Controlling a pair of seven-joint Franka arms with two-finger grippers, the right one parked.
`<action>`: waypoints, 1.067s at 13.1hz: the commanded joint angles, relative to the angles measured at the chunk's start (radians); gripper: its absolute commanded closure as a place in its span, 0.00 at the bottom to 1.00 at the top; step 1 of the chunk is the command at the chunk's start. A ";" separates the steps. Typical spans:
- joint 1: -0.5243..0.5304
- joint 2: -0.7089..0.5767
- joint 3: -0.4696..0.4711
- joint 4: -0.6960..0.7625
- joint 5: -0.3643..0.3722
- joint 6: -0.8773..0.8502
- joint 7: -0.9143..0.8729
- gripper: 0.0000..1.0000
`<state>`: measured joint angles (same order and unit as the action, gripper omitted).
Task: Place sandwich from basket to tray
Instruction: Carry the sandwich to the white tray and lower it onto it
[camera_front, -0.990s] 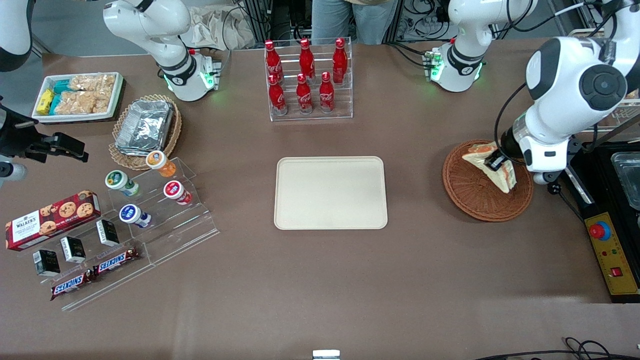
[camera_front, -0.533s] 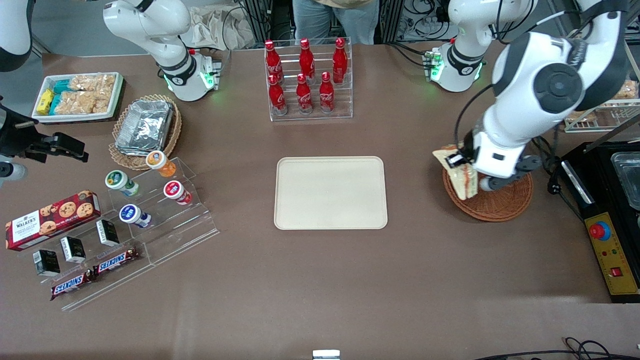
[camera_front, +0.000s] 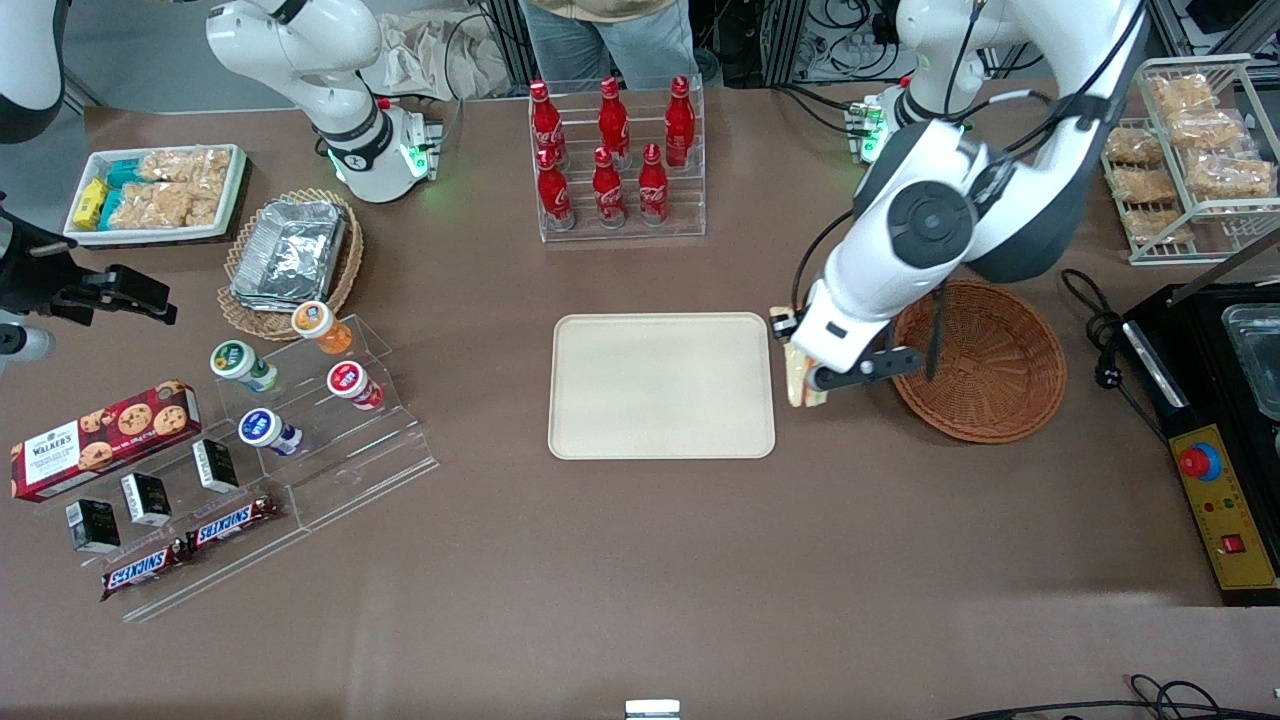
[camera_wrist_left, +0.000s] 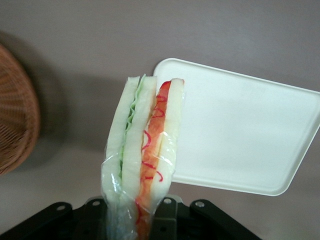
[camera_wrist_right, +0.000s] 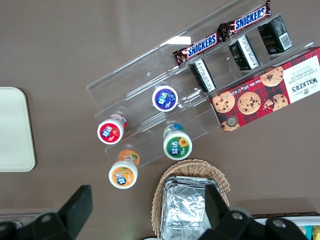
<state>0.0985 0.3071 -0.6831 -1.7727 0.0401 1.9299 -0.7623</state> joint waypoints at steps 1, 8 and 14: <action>-0.050 0.070 -0.026 -0.068 0.097 0.137 -0.009 1.00; -0.099 0.297 -0.006 -0.157 0.427 0.350 -0.213 1.00; -0.100 0.336 0.002 -0.133 0.466 0.354 -0.209 0.00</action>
<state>0.0014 0.6218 -0.6827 -1.9355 0.4752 2.2822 -0.9509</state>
